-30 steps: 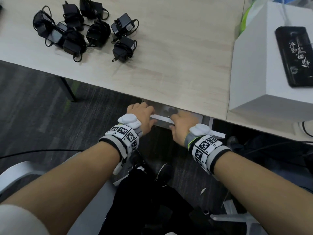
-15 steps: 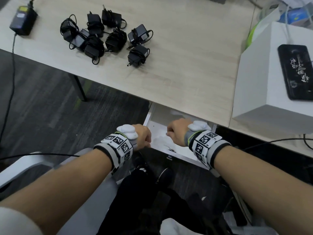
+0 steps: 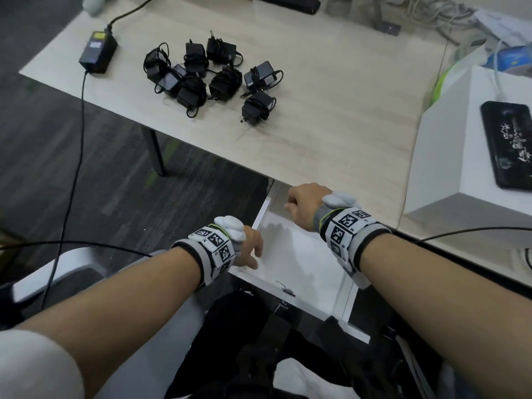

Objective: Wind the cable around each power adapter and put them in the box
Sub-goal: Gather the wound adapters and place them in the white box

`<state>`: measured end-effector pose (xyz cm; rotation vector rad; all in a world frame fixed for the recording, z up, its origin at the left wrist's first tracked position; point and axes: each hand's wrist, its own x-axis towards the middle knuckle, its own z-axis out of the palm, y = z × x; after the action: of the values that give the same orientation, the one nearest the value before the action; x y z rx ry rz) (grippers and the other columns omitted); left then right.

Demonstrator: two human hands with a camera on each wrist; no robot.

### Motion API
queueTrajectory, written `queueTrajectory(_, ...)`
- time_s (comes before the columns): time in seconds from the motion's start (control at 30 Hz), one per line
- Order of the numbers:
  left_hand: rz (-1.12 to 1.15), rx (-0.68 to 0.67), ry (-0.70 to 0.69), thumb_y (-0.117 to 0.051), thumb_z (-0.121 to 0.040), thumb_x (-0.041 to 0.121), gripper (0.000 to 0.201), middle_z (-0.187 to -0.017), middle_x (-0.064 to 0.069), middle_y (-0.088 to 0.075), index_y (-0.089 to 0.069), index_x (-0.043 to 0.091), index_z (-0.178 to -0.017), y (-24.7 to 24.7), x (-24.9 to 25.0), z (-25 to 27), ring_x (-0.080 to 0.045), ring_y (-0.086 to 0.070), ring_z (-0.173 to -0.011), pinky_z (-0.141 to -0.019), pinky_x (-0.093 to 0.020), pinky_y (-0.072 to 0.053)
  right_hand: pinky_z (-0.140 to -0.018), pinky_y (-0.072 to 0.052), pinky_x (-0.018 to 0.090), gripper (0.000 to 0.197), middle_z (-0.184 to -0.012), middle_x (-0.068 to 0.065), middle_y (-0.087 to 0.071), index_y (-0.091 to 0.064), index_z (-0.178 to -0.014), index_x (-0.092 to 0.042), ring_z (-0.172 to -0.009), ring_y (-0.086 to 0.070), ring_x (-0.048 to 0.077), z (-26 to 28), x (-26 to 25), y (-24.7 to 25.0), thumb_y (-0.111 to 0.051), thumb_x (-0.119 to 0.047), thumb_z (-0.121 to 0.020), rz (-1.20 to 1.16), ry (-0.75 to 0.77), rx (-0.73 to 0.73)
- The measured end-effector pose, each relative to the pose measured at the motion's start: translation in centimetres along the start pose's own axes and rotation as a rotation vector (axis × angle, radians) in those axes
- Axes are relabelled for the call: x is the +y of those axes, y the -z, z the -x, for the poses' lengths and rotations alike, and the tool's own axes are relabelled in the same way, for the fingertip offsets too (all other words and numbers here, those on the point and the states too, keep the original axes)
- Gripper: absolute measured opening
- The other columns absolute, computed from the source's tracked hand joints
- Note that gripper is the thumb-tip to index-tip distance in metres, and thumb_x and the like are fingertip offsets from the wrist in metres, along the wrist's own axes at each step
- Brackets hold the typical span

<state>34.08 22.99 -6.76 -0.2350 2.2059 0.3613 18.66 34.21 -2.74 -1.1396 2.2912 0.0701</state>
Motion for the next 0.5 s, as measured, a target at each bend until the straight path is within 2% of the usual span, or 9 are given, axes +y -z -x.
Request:
queueTrajectory(0.1, 0.044, 0.134, 0.026, -0.060, -0.087, 0.050, 0.031, -0.108, 0.011, -0.064, -0.062, 0.032, -0.113, 2.1, -0.5, 0.9, -0.012, -0.062, -0.086, -0.081, -0.032, -0.053, -0.076, -0.052, 0.037, 0.021, -0.098, 0.002, -0.065, -0.061, -0.095, -0.023, -0.085, -0.061, 0.029, 0.0, -0.5, 0.9, -0.047, -0.039, -0.092, 0.011, 0.010, 0.042)
queueTrajectory(0.2, 0.049, 0.289, 0.030, -0.057, -0.089, 0.050, 0.027, -0.101, 0.015, -0.065, -0.064, 0.032, -0.108, 4.3, -0.9, 1.3, -0.010, -0.060, -0.080, -0.074, -0.028, -0.050, -0.076, -0.049, 0.035, 0.020, -0.102, 0.003, -0.063, -0.060, -0.098, -0.022, -0.089, -0.060, 0.029, -0.2, -0.9, 1.7, -0.047, -0.037, -0.093, 0.013, 0.030, 0.095)
queueTrajectory(0.27, 0.106, 0.364, 0.042, -0.056, -0.089, 0.049, 0.024, -0.097, 0.014, -0.067, -0.065, 0.031, -0.104, 5.6, -1.5, 1.4, -0.011, -0.062, -0.079, -0.073, -0.027, -0.051, -0.078, -0.049, 0.035, 0.020, -0.103, 0.003, -0.062, -0.059, -0.100, -0.023, -0.090, -0.059, 0.028, -0.6, -1.2, 2.1, -0.046, -0.037, -0.093, -0.014, 0.037, 0.117)
queueTrajectory(0.4, 0.254, 0.600, 0.099, -0.053, -0.083, 0.055, 0.023, -0.084, 0.014, -0.068, -0.064, 0.036, -0.090, 7.9, -3.8, 0.6, -0.012, -0.064, -0.075, -0.072, -0.034, -0.056, -0.086, -0.048, 0.038, 0.027, -0.114, -0.002, -0.058, -0.055, -0.111, -0.029, -0.100, -0.058, 0.025, -1.9, -1.4, 3.2, -0.044, -0.045, -0.091, -0.088, 0.008, 0.153)
queueTrajectory(0.5, 0.421, 0.756, 0.138, -0.047, -0.077, 0.061, 0.025, -0.082, 0.020, -0.066, -0.058, 0.043, -0.091, 9.7, -5.4, -0.1, -0.009, -0.064, -0.075, -0.073, -0.033, -0.056, -0.088, -0.046, 0.036, 0.030, -0.118, 0.001, -0.058, -0.055, -0.118, -0.026, -0.105, -0.057, 0.026, -3.0, -1.8, 4.7, -0.048, -0.041, -0.093, -0.125, -0.008, 0.184)
